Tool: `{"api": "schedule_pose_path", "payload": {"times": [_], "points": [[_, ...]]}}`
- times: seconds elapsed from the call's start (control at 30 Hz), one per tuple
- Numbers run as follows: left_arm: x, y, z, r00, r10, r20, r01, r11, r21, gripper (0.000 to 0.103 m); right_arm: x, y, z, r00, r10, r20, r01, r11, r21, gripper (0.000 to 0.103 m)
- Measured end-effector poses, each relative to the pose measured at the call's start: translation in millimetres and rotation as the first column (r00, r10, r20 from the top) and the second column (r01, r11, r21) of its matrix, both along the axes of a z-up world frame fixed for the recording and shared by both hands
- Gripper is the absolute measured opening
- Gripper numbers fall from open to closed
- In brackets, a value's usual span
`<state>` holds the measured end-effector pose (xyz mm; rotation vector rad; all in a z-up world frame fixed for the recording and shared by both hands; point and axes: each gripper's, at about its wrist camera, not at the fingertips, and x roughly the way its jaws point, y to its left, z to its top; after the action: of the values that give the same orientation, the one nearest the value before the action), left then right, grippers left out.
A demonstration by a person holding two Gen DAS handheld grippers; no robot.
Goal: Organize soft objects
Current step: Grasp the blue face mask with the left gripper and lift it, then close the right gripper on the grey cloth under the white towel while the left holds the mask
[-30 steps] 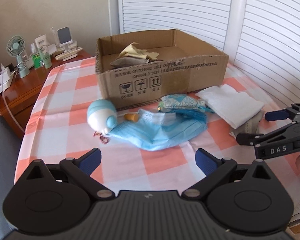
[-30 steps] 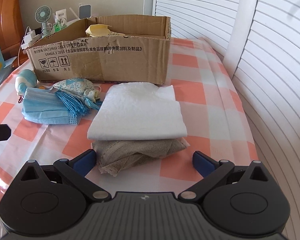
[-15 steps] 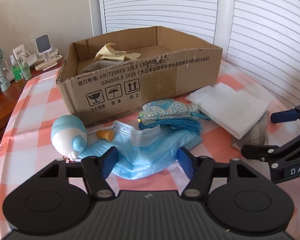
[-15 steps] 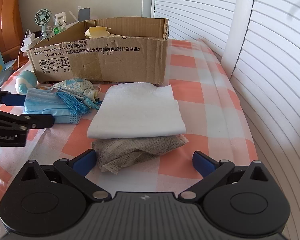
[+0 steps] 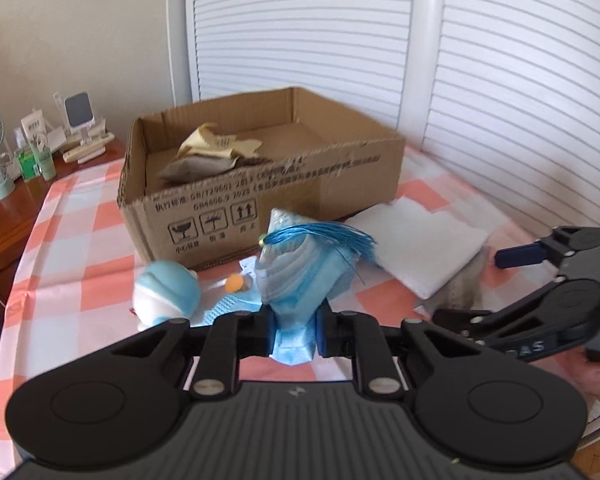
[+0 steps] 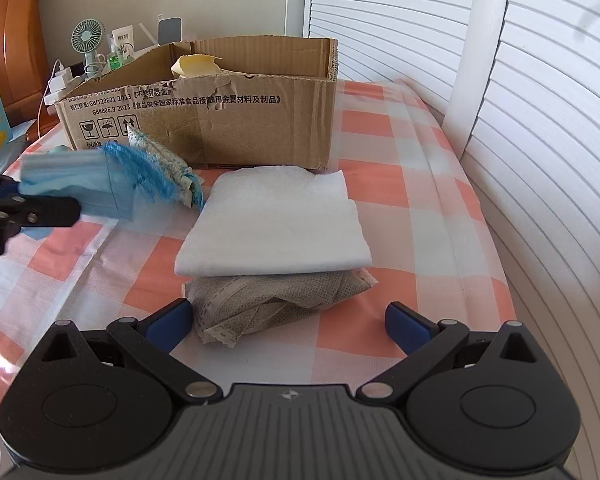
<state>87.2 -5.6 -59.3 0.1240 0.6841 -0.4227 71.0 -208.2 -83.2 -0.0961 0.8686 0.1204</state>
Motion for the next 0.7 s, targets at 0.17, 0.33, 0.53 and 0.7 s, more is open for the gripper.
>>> {"api": "schedule_pose_path", "payload": {"times": [0.17,0.33,0.53,0.7], "points": [[-14.6,-0.2,13.3,0.999,-0.022,0.025,0.023,1.0,-0.007,0.016,0.1,0.1,0.0,1.0,0.0,-0.001,0.0,1.0,0.0,0.103],[-28.4,-0.5,24.5,0.998,-0.047,0.043,0.048,0.998,-0.028,0.016,-0.1,0.0,0.0,1.0,0.0,0.0,0.0,1.0,0.0,0.103],[-31.5,5.0,40.4,0.997,-0.065,0.051,0.069,0.995,-0.075,0.016,-0.1,-0.3,0.6,1.0,-0.005,0.0,0.005,1.0,0.001,0.103],[-28.7,5.3,60.7,0.992,-0.081,0.101,0.087,0.995,-0.057,0.015,0.0,-0.3,0.4,1.0,-0.006,0.0,0.006,1.0,0.0,0.103]]}}
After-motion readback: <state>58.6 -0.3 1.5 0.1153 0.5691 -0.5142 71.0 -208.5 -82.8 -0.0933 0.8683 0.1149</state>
